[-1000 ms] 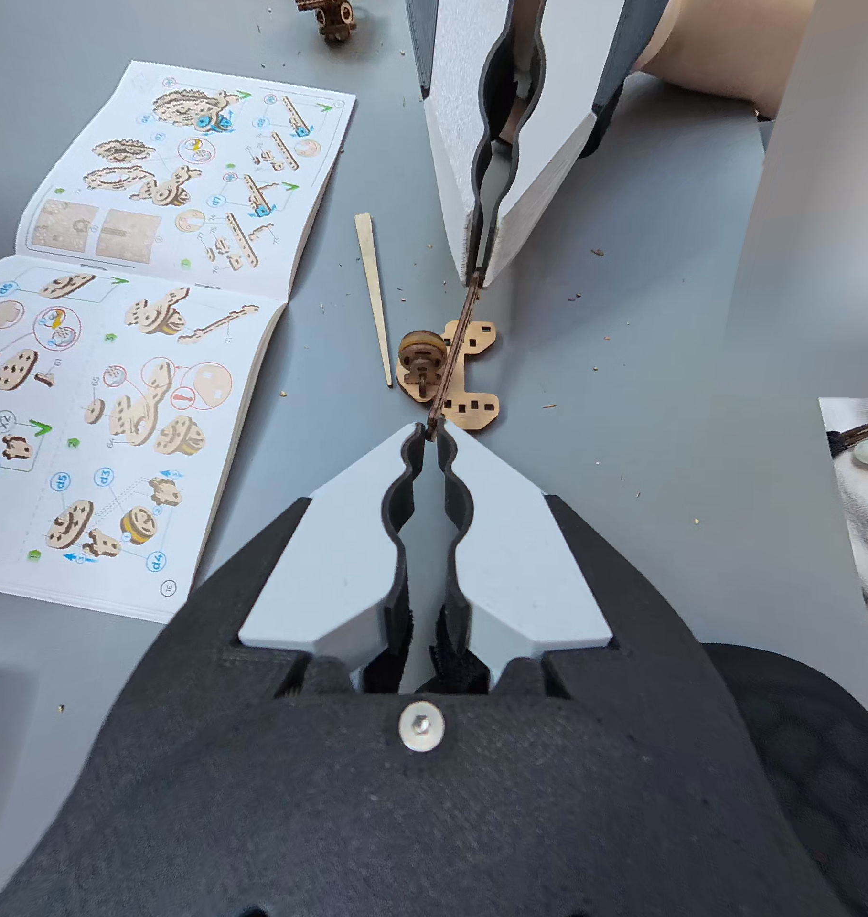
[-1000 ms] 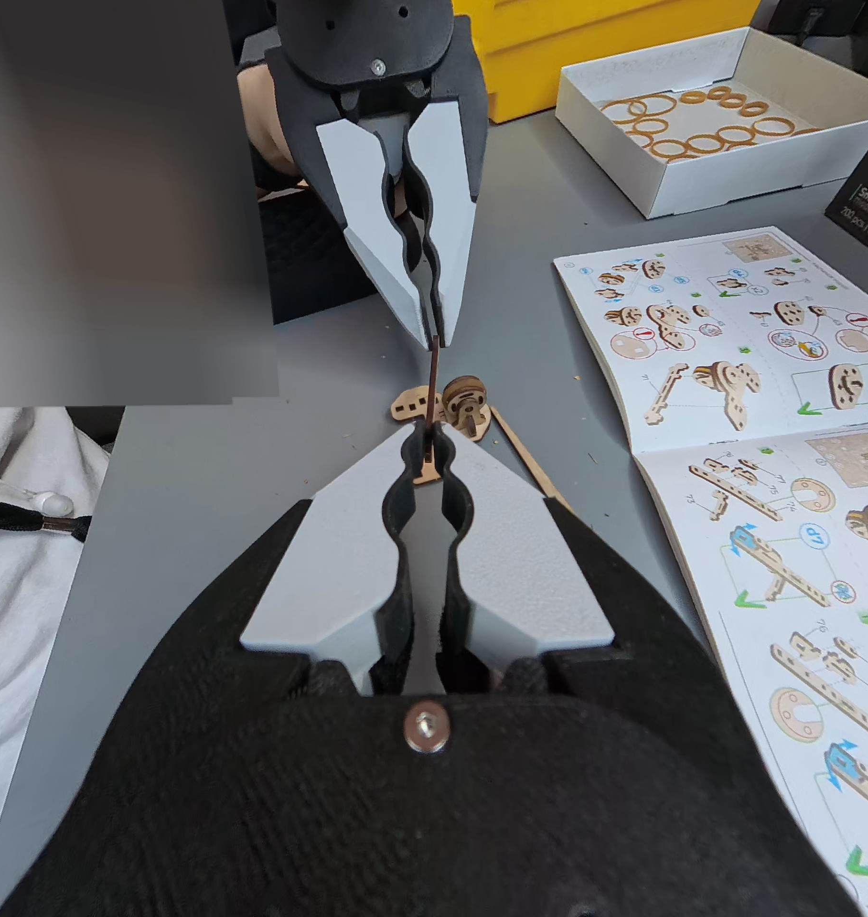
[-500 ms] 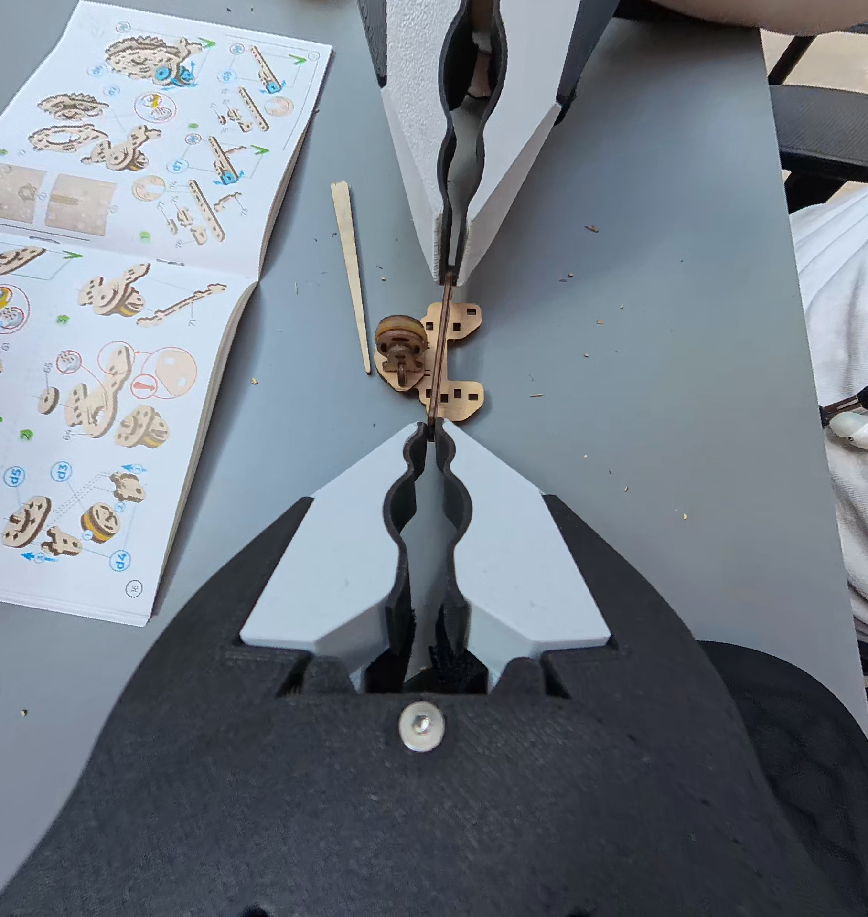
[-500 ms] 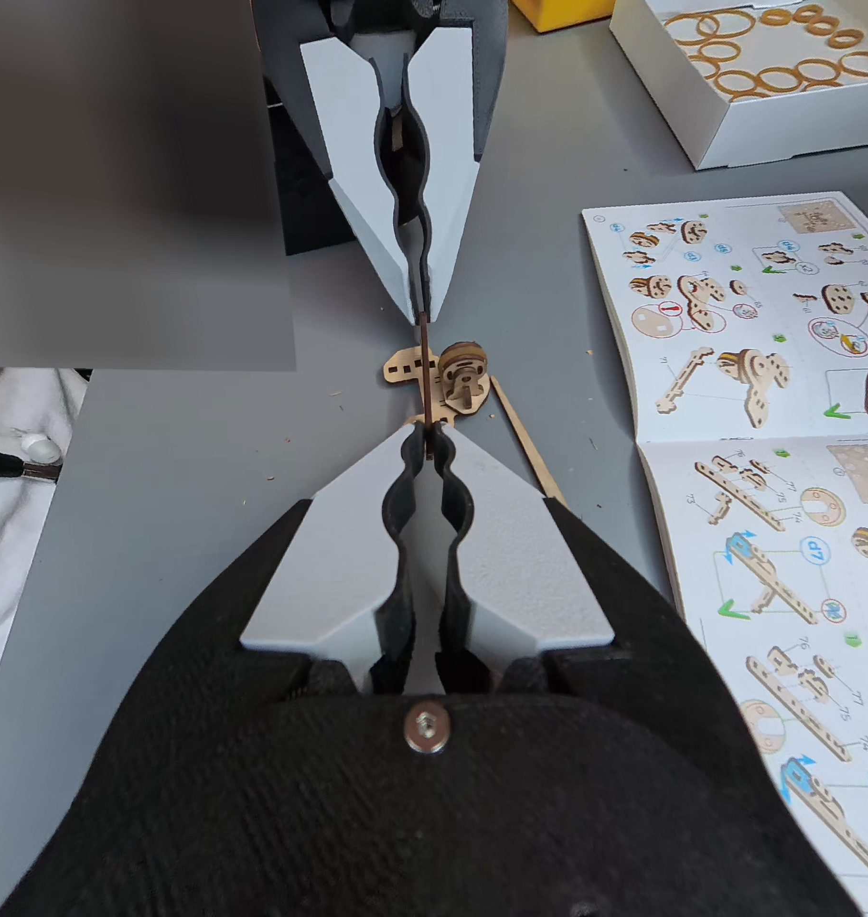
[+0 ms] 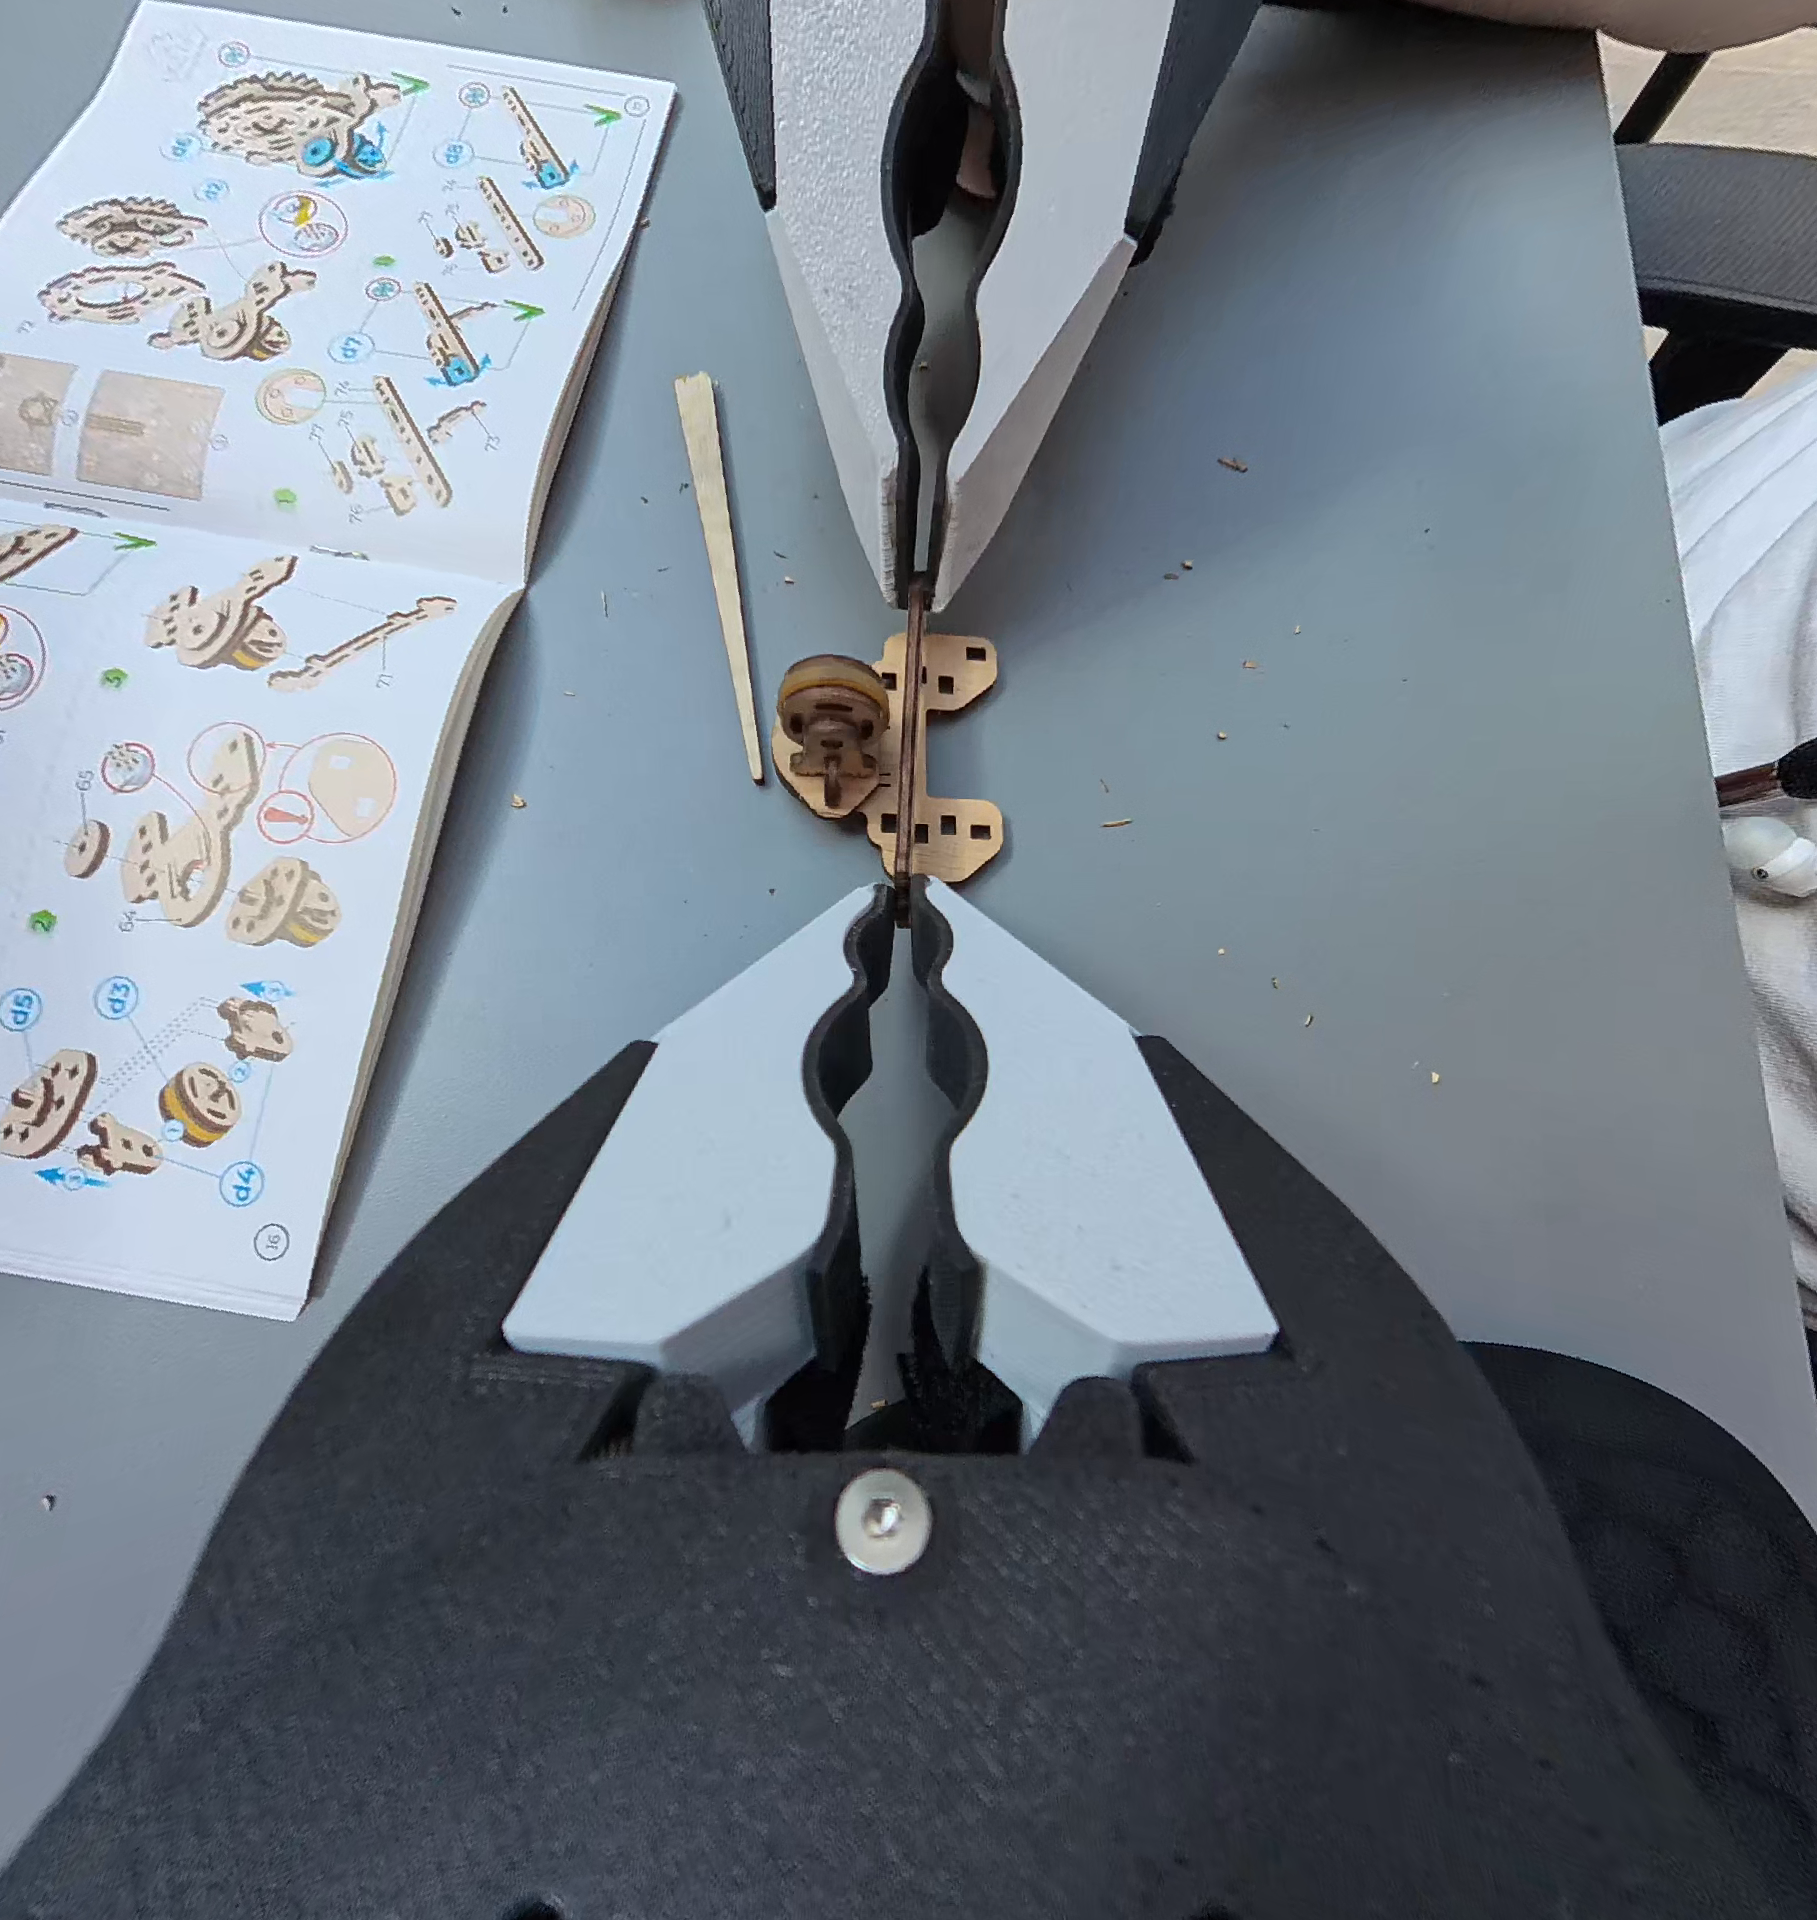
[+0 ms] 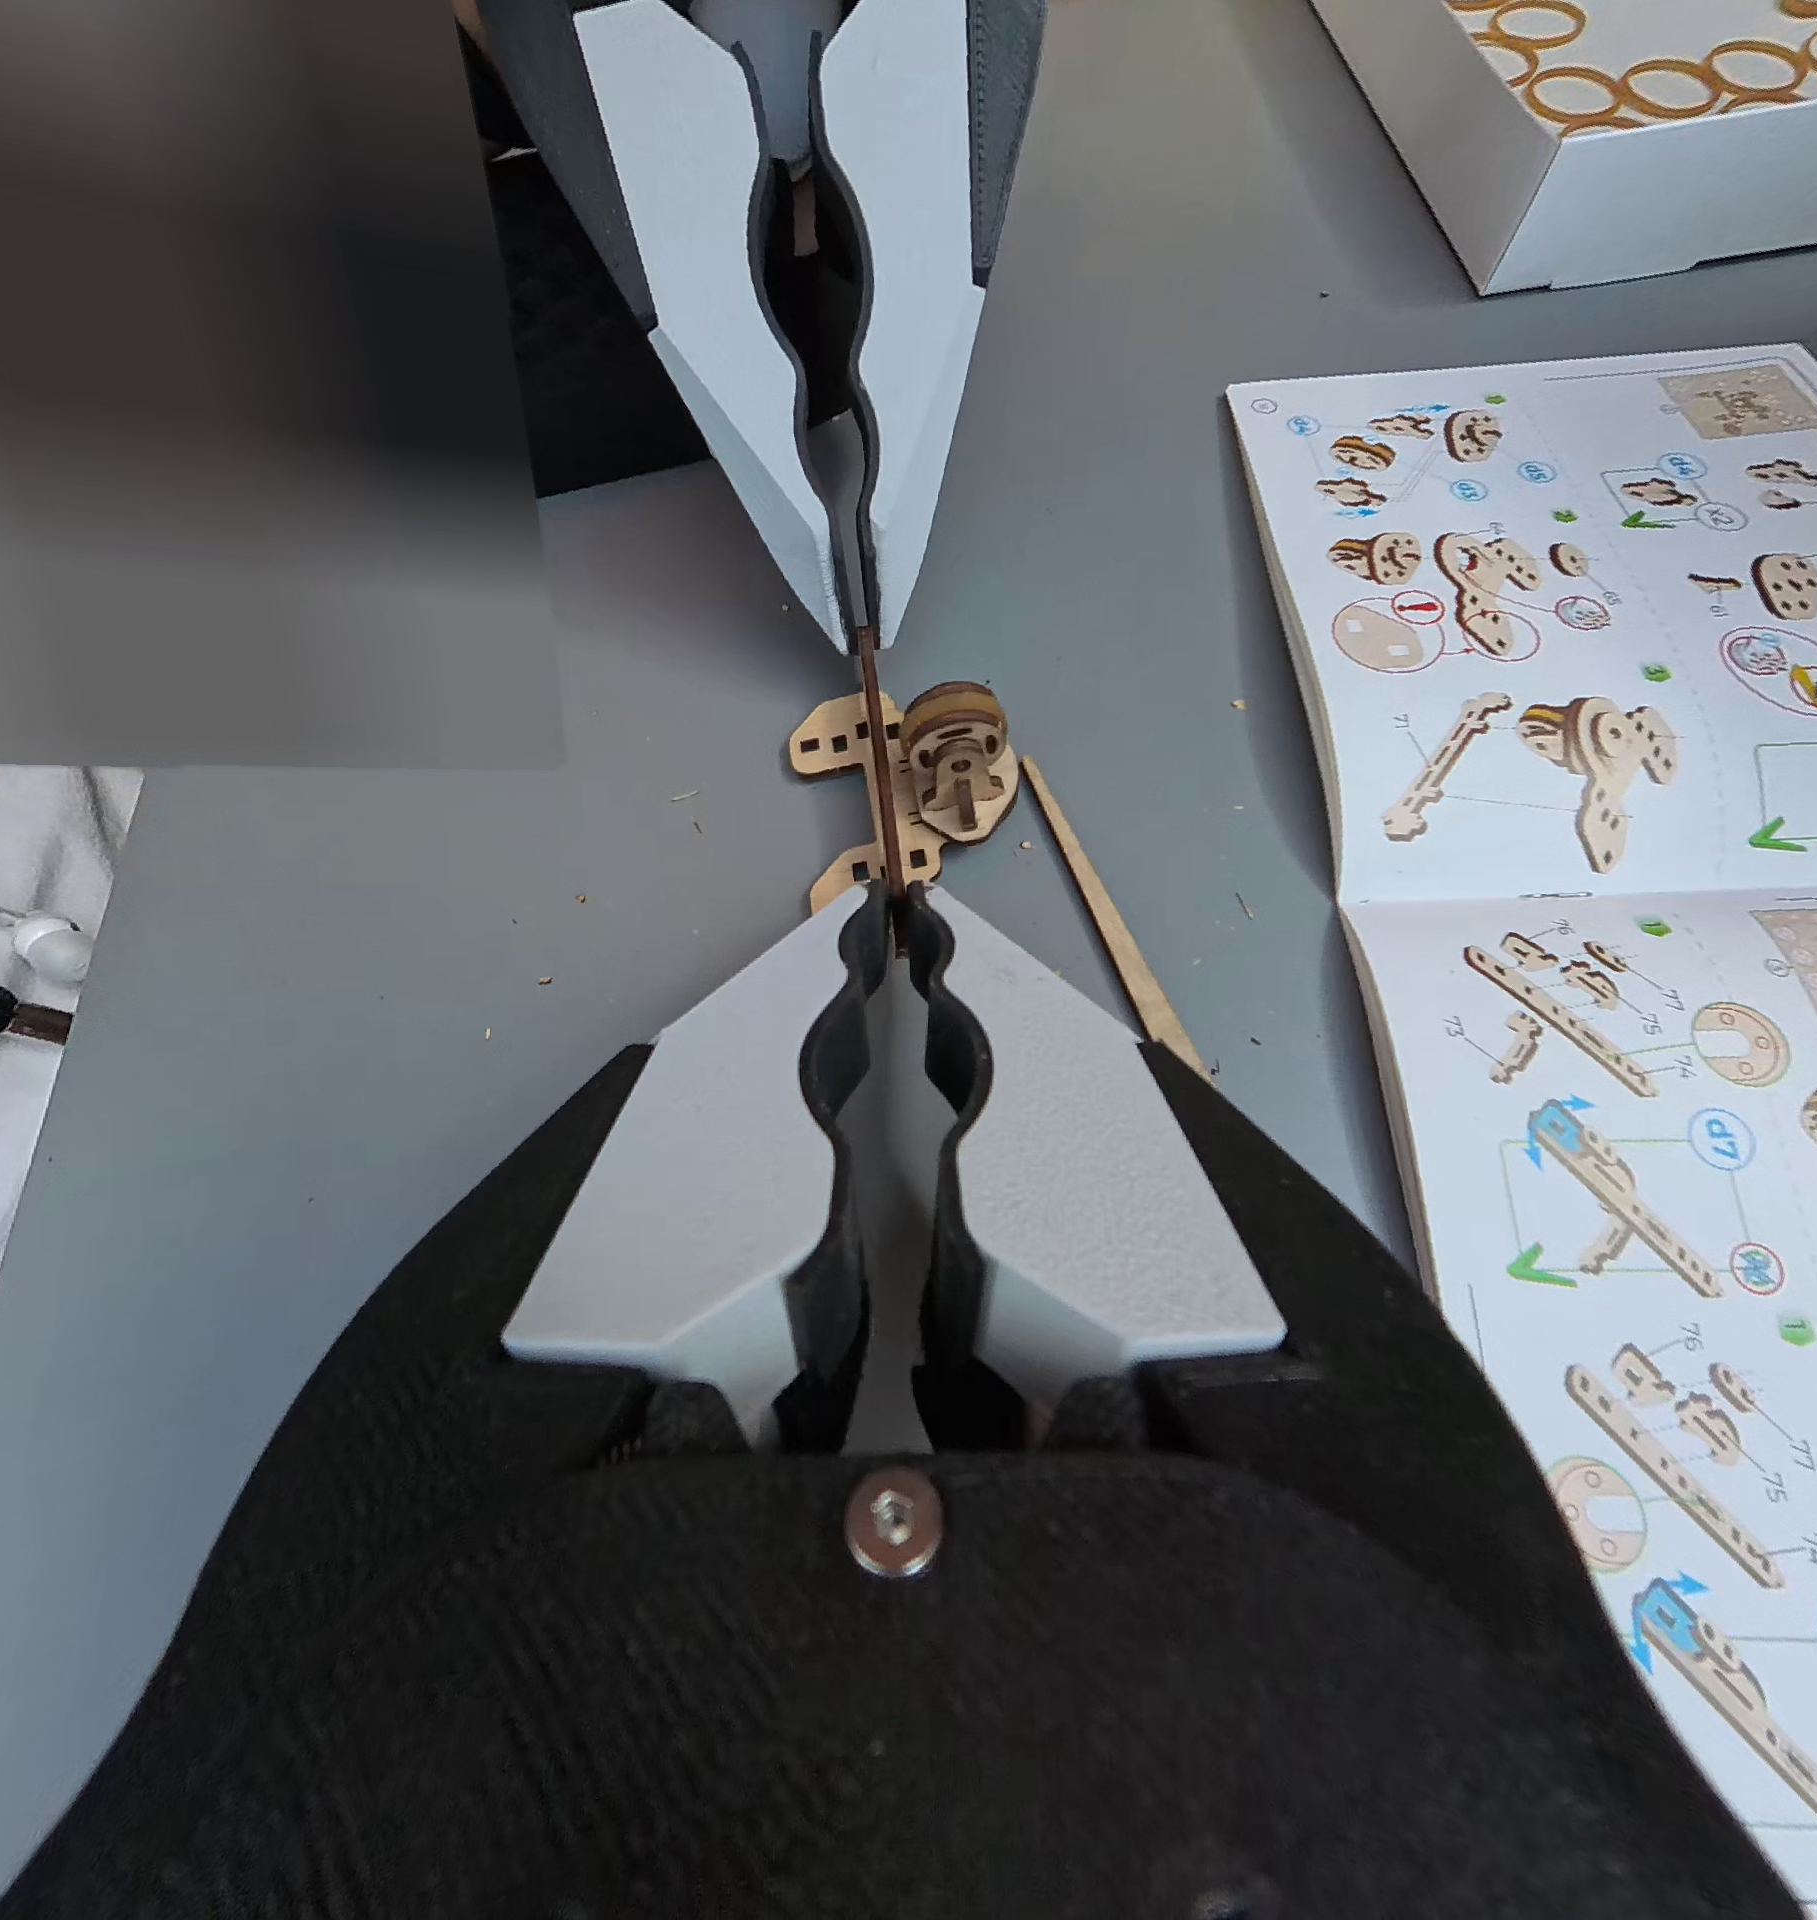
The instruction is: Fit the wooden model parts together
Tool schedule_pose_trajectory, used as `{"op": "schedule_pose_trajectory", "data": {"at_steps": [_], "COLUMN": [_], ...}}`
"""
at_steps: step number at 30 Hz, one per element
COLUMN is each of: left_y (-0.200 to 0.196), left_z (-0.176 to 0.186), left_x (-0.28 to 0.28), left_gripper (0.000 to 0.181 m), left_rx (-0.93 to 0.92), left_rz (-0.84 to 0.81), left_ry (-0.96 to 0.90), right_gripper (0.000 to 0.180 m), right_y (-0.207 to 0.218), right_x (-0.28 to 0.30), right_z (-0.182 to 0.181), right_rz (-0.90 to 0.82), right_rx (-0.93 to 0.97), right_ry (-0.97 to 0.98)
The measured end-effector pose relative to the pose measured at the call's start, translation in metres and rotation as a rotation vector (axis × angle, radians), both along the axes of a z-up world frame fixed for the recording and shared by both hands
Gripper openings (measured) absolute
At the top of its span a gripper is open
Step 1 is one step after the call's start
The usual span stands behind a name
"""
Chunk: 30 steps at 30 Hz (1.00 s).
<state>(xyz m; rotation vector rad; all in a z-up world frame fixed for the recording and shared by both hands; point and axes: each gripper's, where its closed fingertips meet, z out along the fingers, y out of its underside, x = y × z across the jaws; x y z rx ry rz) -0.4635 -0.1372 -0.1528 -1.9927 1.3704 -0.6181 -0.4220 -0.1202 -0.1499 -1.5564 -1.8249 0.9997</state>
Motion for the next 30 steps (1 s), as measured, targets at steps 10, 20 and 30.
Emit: {"op": "schedule_pose_trajectory", "data": {"at_steps": [10,20,30], "left_y": [-0.0008,-0.0014,-0.0016], "left_z": [-0.0019,-0.0024,-0.0020], "left_x": [0.0003,0.0007,0.0020], "left_gripper": [0.001,0.001,0.001], "left_rx": [0.008,0.032,0.041], "left_rz": [-0.005,-0.013,-0.015], "left_ry": [0.015,0.031,0.033], "right_gripper": [0.003,0.003,0.002], "right_y": [-0.0004,-0.0003,-0.0004], "right_x": [0.0004,0.0005,-0.0049], "right_z": [0.0000,-0.0003,0.0041], "right_rz": [0.001,0.010,0.021], "right_rx": [0.013,0.035,0.079], "right_ry": [-0.010,-0.035,-0.026]}}
